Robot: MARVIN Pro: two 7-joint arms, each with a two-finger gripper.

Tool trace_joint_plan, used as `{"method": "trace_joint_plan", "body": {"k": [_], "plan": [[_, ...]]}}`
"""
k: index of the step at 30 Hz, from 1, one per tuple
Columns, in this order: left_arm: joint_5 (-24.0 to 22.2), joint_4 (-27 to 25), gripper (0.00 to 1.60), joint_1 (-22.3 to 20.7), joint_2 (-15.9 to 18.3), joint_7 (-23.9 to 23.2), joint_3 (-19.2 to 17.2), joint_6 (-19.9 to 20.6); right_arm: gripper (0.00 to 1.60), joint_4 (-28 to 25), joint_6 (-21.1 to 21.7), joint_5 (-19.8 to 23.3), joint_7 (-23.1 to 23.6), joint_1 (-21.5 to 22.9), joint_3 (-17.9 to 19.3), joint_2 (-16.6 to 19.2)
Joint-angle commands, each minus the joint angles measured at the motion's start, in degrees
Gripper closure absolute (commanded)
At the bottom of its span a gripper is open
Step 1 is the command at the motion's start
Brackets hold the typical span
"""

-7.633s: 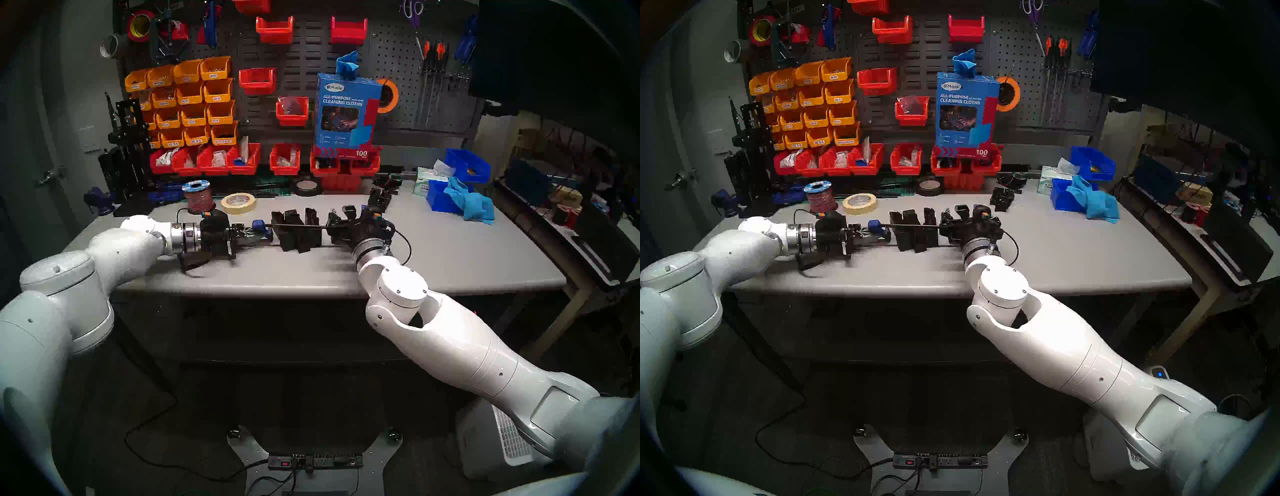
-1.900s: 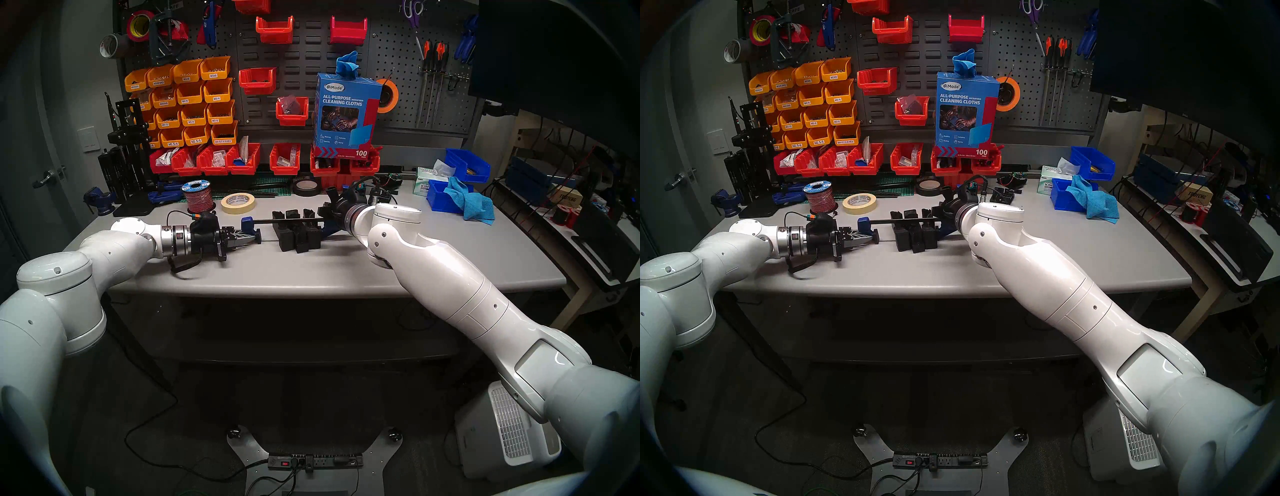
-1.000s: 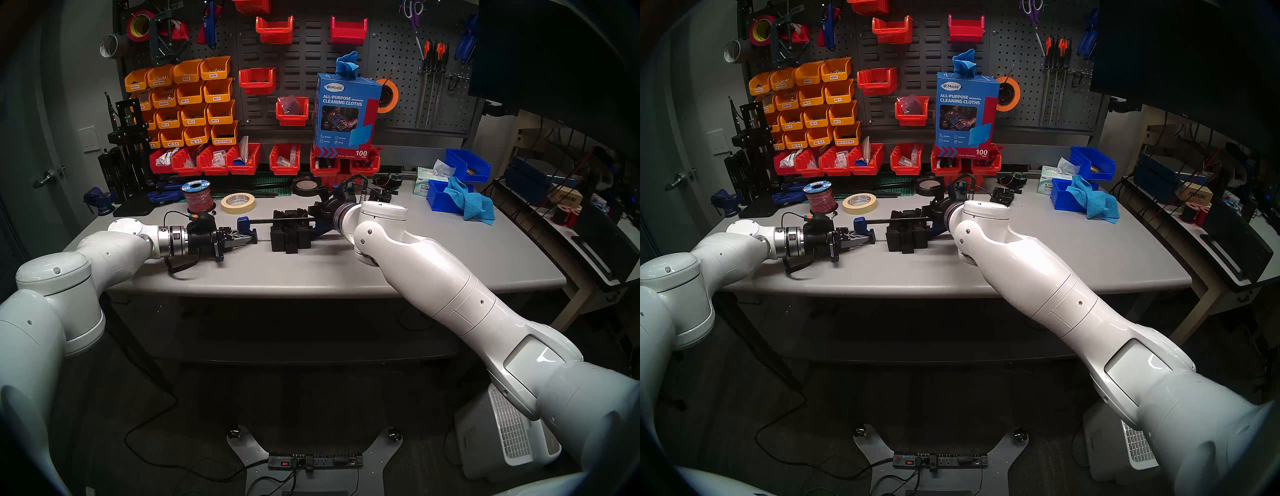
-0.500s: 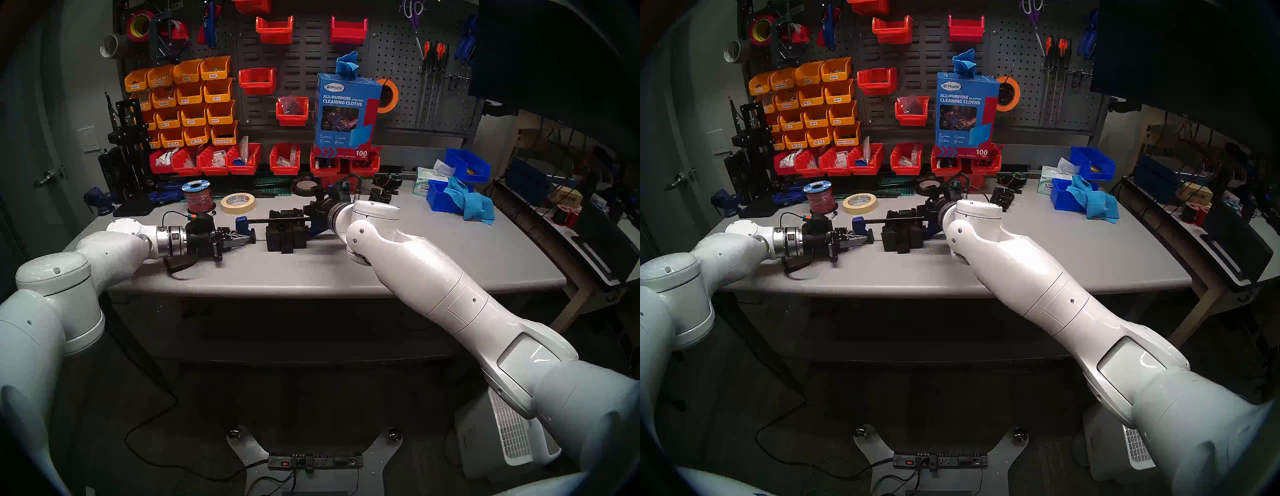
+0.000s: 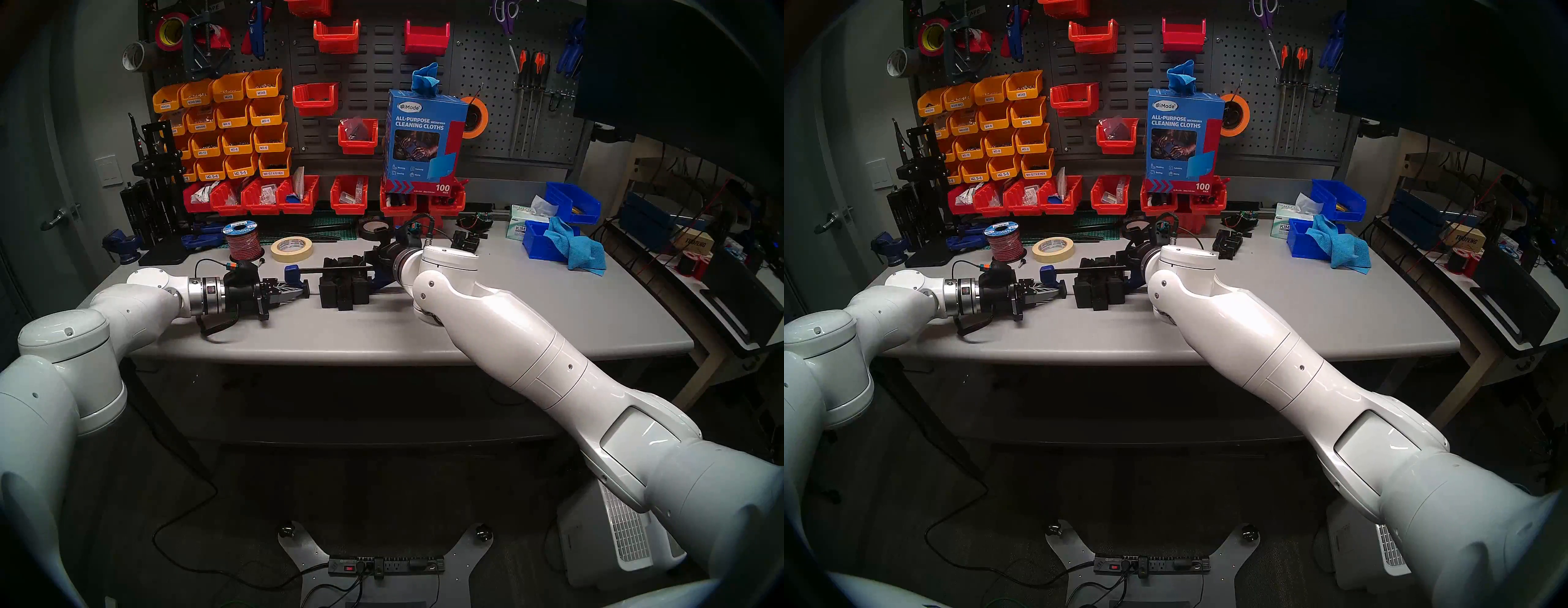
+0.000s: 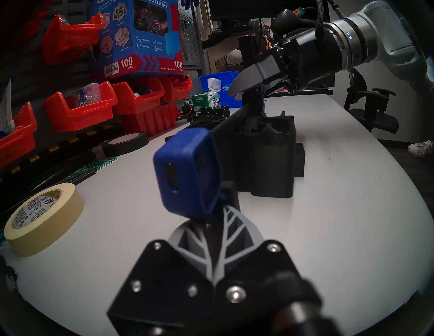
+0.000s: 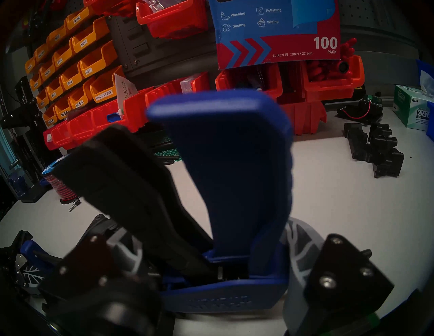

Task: Clamp the two 3D printed pieces together with the clamp

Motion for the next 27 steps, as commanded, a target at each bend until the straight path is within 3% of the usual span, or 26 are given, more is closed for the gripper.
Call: {"method": "trace_joint_plan", "body": {"k": [1, 27], "plan": [[-0.14, -1.56, 1.60, -0.63, -2.56, -2.07, -0.19, -0.14, 1.60, -1.81, -0.60, 1.28, 2.30, 0.43, -2.03, -5.89], [-0.14, -1.42, 1.60, -0.61, -2.60, -2.03, -0.22, -0.12, 1.60, -0.62, -2.96, 1.35, 0.71, 1.80, -3.85, -9.50]]}}
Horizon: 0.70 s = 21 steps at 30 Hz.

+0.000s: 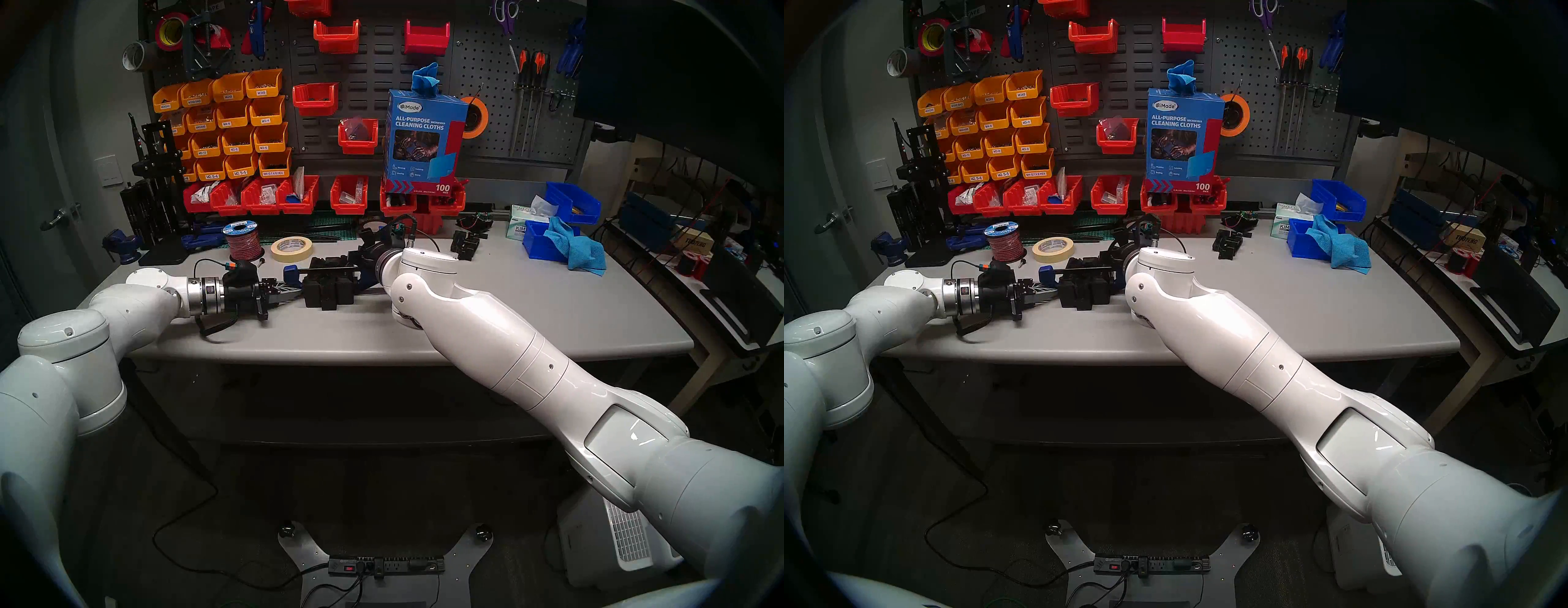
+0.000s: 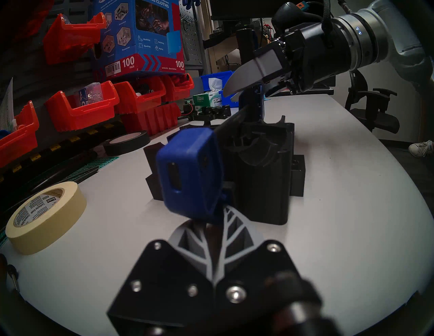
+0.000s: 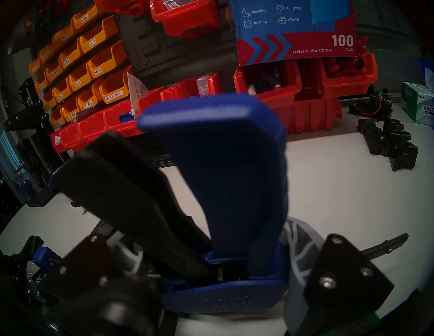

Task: Clamp the two 3D printed pieces together with the clamp

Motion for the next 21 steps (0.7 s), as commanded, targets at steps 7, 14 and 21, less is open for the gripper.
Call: {"method": "trace_joint_plan", "body": {"k": [7, 14, 21], "plan": [[-0.14, -1.50, 1.60, -0.62, -2.63, -1.99, -0.18, -0.13, 1.60, -1.84, -0.93, 1.21, 2.11, 1.28, -2.03, -6.47], [-0.14, -1.38, 1.60, -0.62, -2.64, -1.97, -0.19, -0.12, 1.60, -1.36, -1.39, 1.24, 1.64, 1.48, -2.40, -6.77], [-0.13, -1.28, 1.60, -0.62, -2.67, -1.95, -0.19, -0.11, 1.60, -0.92, -1.85, 1.29, 1.26, 1.66, -2.63, -7.17]]}}
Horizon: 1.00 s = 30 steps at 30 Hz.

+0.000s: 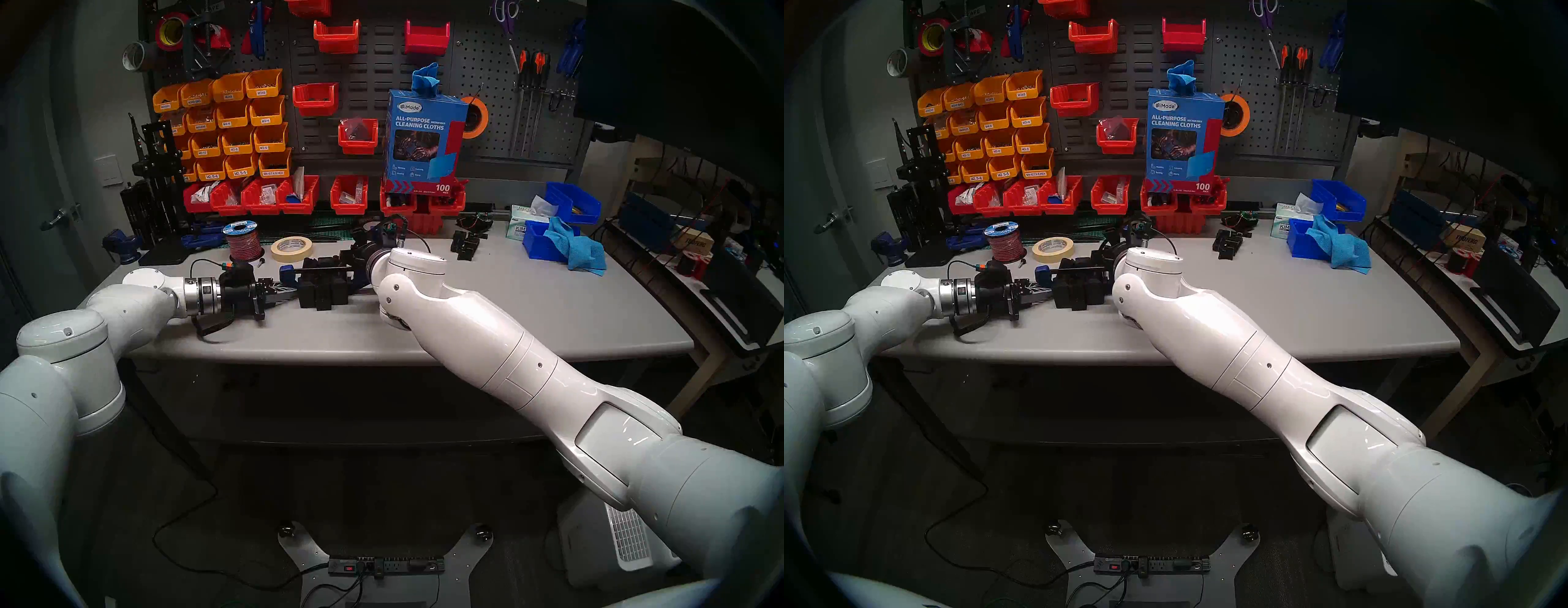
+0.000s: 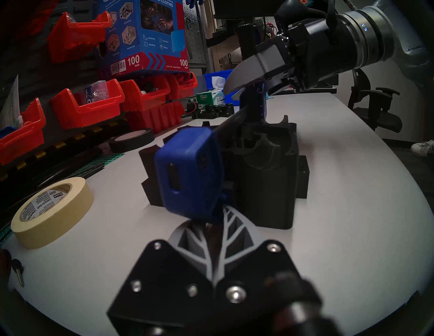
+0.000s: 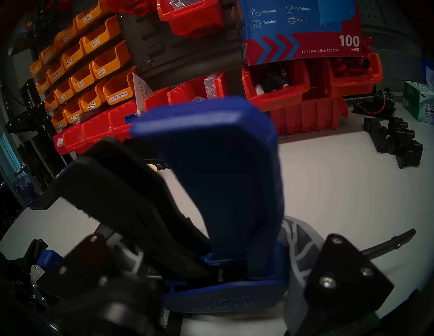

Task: Clamp the two 3D printed pieces together with the clamp

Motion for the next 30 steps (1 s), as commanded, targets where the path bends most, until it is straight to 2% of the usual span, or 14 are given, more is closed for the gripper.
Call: {"method": "trace_joint_plan", "body": {"k": [1, 21, 22, 23, 24, 30], "plan": [[-0.14, -1.85, 1.60, -0.63, -3.03, -1.95, -0.18, -0.13, 1.60, -2.26, -0.41, 1.22, 2.71, 0.89, -1.51, -5.32], [-0.15, -1.64, 1.60, -0.65, -3.13, -2.04, -0.21, -0.09, 1.60, -1.60, -1.75, 1.21, 1.65, 1.12, -1.81, -5.00], [-0.15, -1.63, 1.60, -0.65, -3.14, -2.06, -0.21, -0.09, 1.52, -1.57, -1.80, 1.16, 1.59, 1.10, -1.86, -4.93], [-0.15, -1.63, 1.60, -0.65, -3.14, -2.06, -0.22, -0.09, 0.19, -1.55, -1.83, 1.19, 1.57, 1.04, -1.88, -4.88], [-0.15, -1.63, 1.60, -0.65, -3.15, -2.08, -0.22, -0.08, 0.00, -1.53, -1.94, 1.26, 1.62, 1.00, -1.92, -4.82], [-0.13, -1.61, 1.60, -0.66, -3.20, -2.22, -0.28, -0.07, 0.00, -1.66, -2.51, 1.57, 1.76, 0.89, -2.23, -4.66]]}}
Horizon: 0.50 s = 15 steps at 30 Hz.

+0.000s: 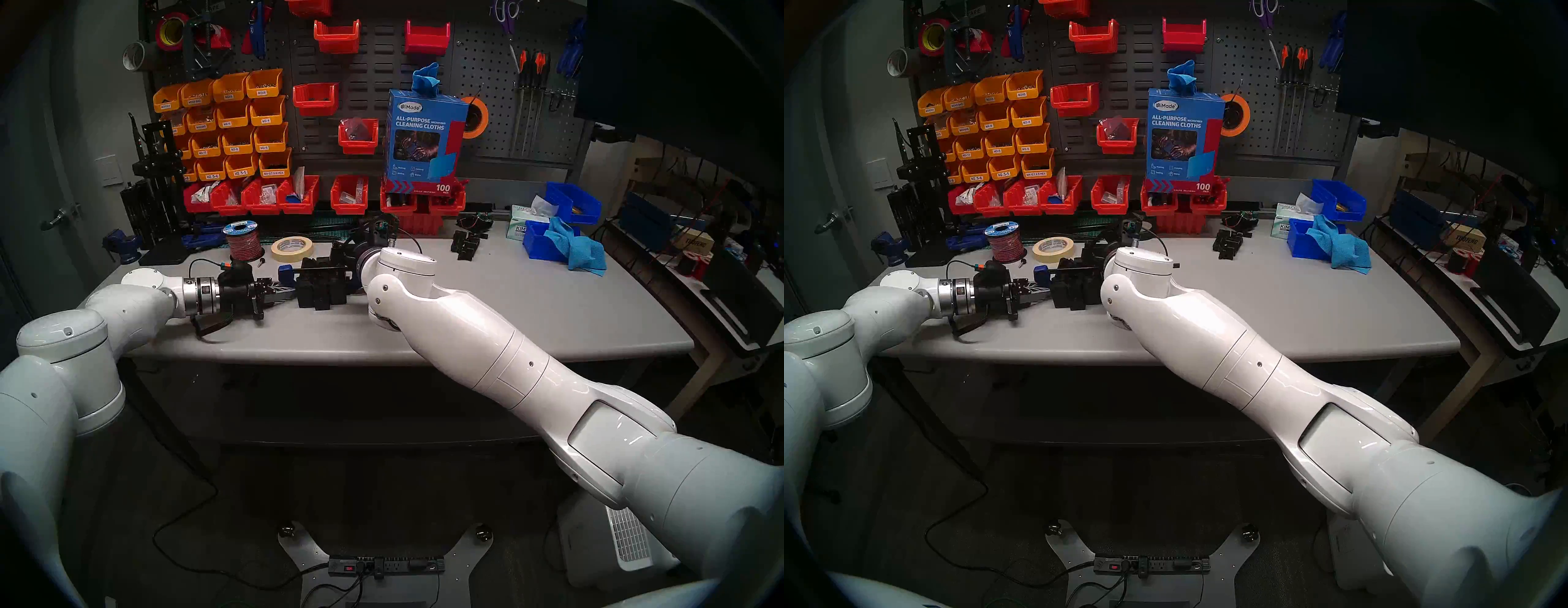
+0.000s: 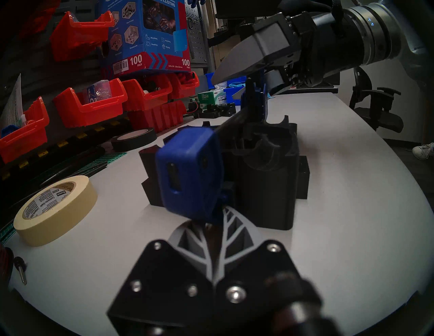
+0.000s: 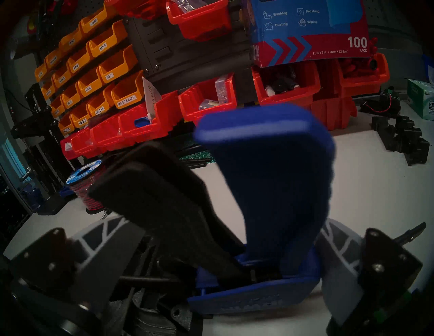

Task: Clamp the two 3D printed pieces together with the clamp

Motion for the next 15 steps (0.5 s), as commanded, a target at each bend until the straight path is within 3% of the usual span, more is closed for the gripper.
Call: {"method": "trace_joint_plan", "body": {"k": [1, 15], "plan": [[-0.16, -2.00, 1.60, -0.67, -3.20, -2.15, -0.20, -0.12, 0.00, -2.16, -0.22, 0.87, 2.40, 0.22, -1.08, -3.05], [-0.17, -1.99, 1.60, -0.67, -3.22, -2.22, -0.21, -0.10, 0.00, -2.56, -1.32, 0.46, 1.97, 0.38, -1.74, -2.07]]}}
